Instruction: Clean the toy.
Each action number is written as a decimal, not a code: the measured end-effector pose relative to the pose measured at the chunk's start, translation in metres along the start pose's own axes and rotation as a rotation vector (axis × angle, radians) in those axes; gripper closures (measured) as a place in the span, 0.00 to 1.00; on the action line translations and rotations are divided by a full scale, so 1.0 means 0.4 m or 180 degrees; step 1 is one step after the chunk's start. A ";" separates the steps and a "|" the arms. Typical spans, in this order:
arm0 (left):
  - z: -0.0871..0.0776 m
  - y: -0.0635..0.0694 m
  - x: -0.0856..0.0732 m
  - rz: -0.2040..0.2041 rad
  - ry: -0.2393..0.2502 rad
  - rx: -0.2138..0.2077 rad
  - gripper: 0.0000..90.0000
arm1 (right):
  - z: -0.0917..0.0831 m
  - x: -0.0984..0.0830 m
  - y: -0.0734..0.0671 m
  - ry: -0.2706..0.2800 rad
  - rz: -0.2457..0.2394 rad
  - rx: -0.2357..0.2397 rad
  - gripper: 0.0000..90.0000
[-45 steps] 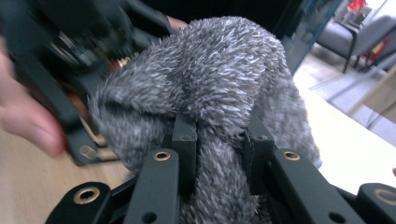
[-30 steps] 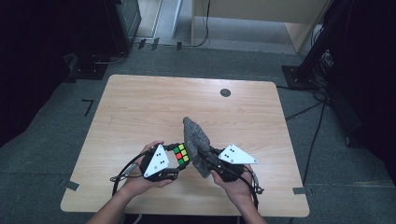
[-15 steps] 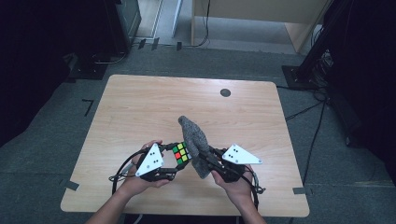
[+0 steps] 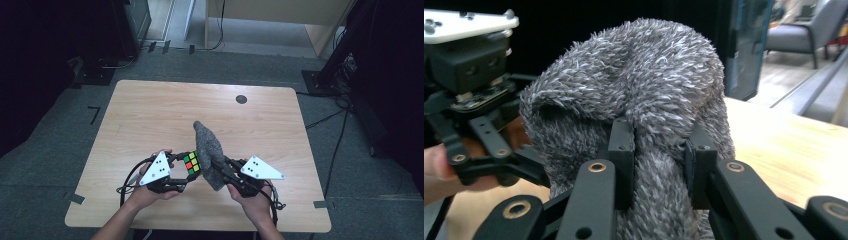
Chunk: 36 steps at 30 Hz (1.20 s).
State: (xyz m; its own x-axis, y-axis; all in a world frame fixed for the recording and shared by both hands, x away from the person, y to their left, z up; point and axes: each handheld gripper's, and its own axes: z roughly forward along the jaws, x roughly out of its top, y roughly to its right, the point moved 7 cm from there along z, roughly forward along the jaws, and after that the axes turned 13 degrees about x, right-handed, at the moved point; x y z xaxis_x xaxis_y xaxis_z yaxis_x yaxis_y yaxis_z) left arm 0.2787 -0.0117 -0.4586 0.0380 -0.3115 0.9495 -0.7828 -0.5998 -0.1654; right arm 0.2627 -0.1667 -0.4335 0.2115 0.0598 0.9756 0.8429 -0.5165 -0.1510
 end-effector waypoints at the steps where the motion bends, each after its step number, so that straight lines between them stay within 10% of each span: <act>1: 0.001 0.000 -0.003 0.0047 -0.0037 0.0047 0.38 | 0.007 -0.009 0.002 -0.0061 0.0004 -0.0022 0.81; 7: -0.003 -0.011 0.004 -0.0050 0.0026 0.0030 0.38 | 0.007 -0.077 0.074 -0.0433 0.0306 -0.0344 0.81; 12: 0.010 -0.010 -0.015 -0.0007 -0.0101 0.0082 0.38 | -0.013 -0.006 0.030 0.0021 0.0113 -0.0107 0.81; 16: 0.005 -0.002 -0.006 0.0051 -0.0063 0.0087 0.38 | 0.007 -0.010 0.000 -0.0080 0.0063 0.0043 0.81; 22: -0.012 -0.028 0.010 -0.0187 0.0107 0.0033 0.38 | 0.009 -0.087 0.084 -0.0389 0.0615 -0.0184 0.82; 29: -0.021 -0.051 0.014 -0.0347 0.0178 0.0092 0.38 | 0.024 -0.065 0.044 -0.0145 0.0505 0.0164 0.82; 36: -0.026 -0.057 0.016 -0.0363 0.0207 0.0128 0.38 | 0.048 -0.101 0.040 -0.0168 0.0819 0.0517 0.82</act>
State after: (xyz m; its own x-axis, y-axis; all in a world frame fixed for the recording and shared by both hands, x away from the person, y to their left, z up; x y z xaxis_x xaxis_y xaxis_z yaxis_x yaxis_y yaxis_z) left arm 0.2902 0.0075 -0.4459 0.0839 -0.1921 0.9778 -0.7502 -0.6581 -0.0649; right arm 0.2769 -0.1611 -0.4783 0.4501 -0.0086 0.8929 0.8255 -0.3773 -0.4198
